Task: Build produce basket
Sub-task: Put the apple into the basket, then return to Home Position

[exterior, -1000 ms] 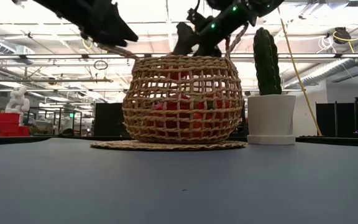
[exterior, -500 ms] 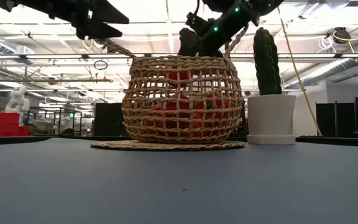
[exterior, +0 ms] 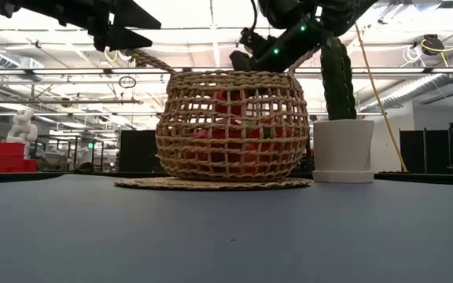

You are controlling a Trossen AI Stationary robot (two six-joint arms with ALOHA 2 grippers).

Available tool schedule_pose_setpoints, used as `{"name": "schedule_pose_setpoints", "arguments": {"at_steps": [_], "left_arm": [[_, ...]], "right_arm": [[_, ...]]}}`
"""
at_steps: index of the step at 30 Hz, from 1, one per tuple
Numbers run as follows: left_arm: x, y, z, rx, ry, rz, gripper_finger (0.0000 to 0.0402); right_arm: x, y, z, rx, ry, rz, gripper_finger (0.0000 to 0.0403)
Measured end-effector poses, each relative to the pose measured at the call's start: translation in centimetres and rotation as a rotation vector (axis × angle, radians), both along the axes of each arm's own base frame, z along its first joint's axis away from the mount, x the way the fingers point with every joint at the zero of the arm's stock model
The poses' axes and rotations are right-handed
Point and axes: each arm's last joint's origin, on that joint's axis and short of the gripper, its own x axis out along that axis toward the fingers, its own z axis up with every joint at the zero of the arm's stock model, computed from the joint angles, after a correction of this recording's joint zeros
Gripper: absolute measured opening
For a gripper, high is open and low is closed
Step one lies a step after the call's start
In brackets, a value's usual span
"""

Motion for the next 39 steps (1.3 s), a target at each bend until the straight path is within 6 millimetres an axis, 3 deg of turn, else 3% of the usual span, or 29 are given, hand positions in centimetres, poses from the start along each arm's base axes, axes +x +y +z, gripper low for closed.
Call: {"name": "schedule_pose_setpoints", "arguments": {"at_steps": [4,9,13,19,27,35,39], "left_arm": [[0.0,0.0,-0.1,-0.008,0.002,0.001,0.0371],[0.1,-0.3,-0.1,-0.020,-0.001,-0.019,0.0371],[0.0,-0.4,-0.1,-0.011,-0.001,-0.027,0.0371],[-0.2,-0.2,-0.6,-0.011,0.045,0.064,0.0371],[-0.2,-0.6,-0.5,-0.051,0.018,0.061,0.0371],[-0.2,-1.1,0.1,-0.073,-0.048,0.037,0.0372],[-1.4,-1.2,0.5,-0.110,-0.067,0.072,0.0371]], "right_arm": [[0.0,0.3,-0.2,0.020,0.011,0.001,0.0315],[-0.3,0.3,-0.8,0.076,0.045,-0.027,0.0386],[-0.5,0.8,-0.6,0.079,0.060,-0.014,0.0381],[-1.1,3.0,2.5,0.019,-0.049,0.071,0.0383],[-4.4,3.8,6.4,0.034,-0.135,0.111,0.0396],[-4.7,3.7,3.7,0.091,-0.192,0.089,0.0394],[-5.7,5.4,4.5,0.044,-0.202,0.163,0.0392]]}}
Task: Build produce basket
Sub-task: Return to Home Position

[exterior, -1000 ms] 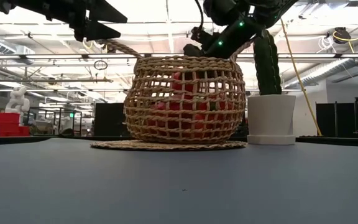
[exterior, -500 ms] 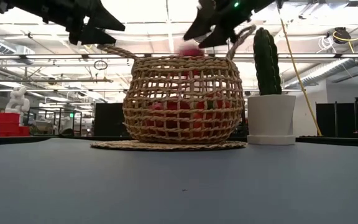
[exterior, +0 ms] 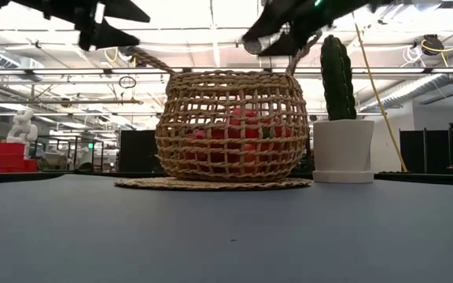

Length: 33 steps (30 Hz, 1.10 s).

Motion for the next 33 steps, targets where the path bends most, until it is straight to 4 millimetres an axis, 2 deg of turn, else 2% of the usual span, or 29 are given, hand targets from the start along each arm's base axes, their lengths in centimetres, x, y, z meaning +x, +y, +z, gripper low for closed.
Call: {"name": "schedule_pose_setpoints", "arguments": {"at_steps": [4,7,12,16,18,20,24,27,33], "left_arm": [[-2.5,0.1,1.7,-0.011,0.001,-0.011,0.0349],[-4.1,0.3,2.4,0.001,-0.029,-0.015,0.0295],[-4.2,0.4,1.1,0.074,0.006,-0.019,0.0159],[-3.8,0.4,-0.5,0.087,-0.001,-0.051,0.0056],[-3.8,0.4,-1.2,0.092,-0.004,-0.079,0.0018],[-4.0,0.4,-1.8,0.097,-0.007,-0.085,0.0009],[-4.0,0.5,-4.1,0.126,-0.016,-0.084,0.0015],[-4.2,0.5,-5.7,0.148,-0.048,-0.096,0.0006],[-5.0,0.6,-6.4,0.194,-0.097,-0.096,0.0012]], "right_arm": [[-2.3,2.6,1.7,-0.059,-0.050,0.104,0.0368],[-4.6,4.3,2.8,-0.069,-0.096,0.174,0.0320],[-7.6,5.8,1.5,-0.043,-0.133,0.246,0.0188],[-9.5,6.0,0.0,-0.049,-0.153,0.270,0.0073],[-10.6,5.8,-0.7,-0.056,-0.164,0.271,0.0024],[-11.7,5.6,-1.2,-0.044,-0.186,0.286,0.0009],[-13.6,5.6,-2.6,0.044,-0.284,0.424,0.0019],[-14.5,5.7,-3.6,0.061,-0.327,0.483,0.0009],[-16.5,5.3,-5.4,0.007,-0.293,0.481,0.0002]]}}
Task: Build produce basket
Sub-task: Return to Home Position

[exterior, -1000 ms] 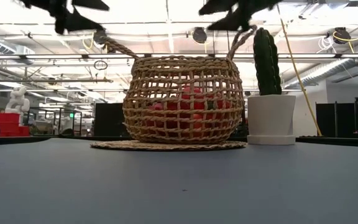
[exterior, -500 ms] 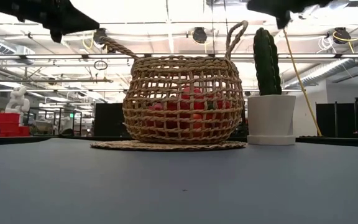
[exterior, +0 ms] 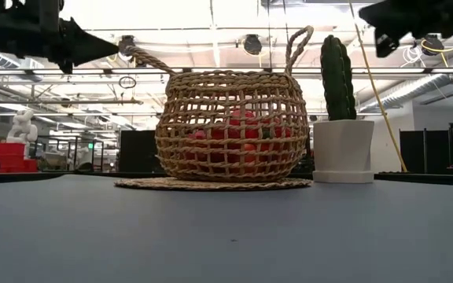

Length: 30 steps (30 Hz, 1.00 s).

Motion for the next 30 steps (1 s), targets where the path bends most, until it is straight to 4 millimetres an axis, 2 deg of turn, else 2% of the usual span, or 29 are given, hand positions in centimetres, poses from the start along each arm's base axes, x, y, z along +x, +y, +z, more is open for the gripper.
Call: {"name": "schedule_pose_setpoints", "arguments": {"at_steps": [6,10,13,17,23,27,30], "left_arm": [[-0.9,0.2,-0.9,0.040,-0.012,0.000,0.0003],[-1.4,0.1,-1.1,0.058,-0.052,-0.069,0.0010],[-1.6,0.1,-2.2,0.049,-0.042,-0.081,0.0005],[-1.8,0.1,-3.6,0.003,0.021,-0.088,0.0007],[-2.0,0.1,-3.8,-0.038,0.020,-0.110,0.0015],[-2.0,0.0,-4.0,-0.041,0.040,-0.158,0.0004],[-2.0,0.0,-4.3,-0.054,0.060,-0.170,0.0006]], "right_arm": [[-1.6,-0.2,-1.1,-0.038,-0.060,0.007,0.0001],[-2.4,-0.3,-1.7,-0.033,-0.108,0.006,0.0001],[-2.7,-0.4,-2.5,-0.022,-0.098,0.007,0.0001],[-2.8,-0.4,-4.3,0.005,-0.059,0.009,0.0000],[-2.3,-0.3,-6.7,0.013,-0.039,0.009,0.0000],[-2.3,-0.3,-6.3,-0.018,-0.102,0.007,0.0000],[-2.2,-0.3,-6.7,-0.031,-0.058,0.010,0.0000]]}}
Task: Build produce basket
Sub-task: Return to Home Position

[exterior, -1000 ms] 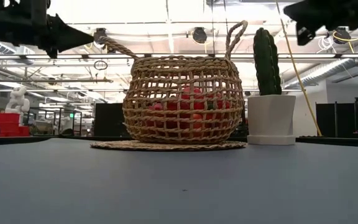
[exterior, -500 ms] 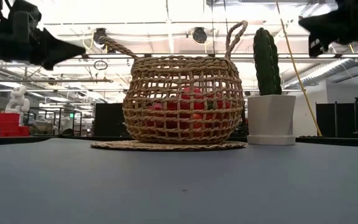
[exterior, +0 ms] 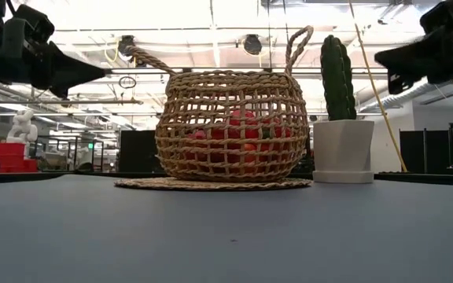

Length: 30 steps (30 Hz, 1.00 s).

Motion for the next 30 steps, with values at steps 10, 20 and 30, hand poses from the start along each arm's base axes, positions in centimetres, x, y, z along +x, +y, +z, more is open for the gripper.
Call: {"name": "schedule_pose_setpoints", "arguments": {"at_steps": [10,20,30], "left_arm": [[-0.2,0.1,0.0,0.076,0.051,0.030,0.0003],[-0.6,0.0,-0.3,-0.036,0.014,-0.051,0.0004],[-0.6,0.0,-0.4,0.006,0.035,-0.041,0.0025]], "right_arm": [[-0.1,0.2,0.6,-0.095,-0.070,0.049,0.0000],[-0.1,0.2,0.9,-0.169,-0.116,0.055,0.0000],[-0.2,0.5,0.9,-0.021,-0.096,0.174,0.0000]]}}
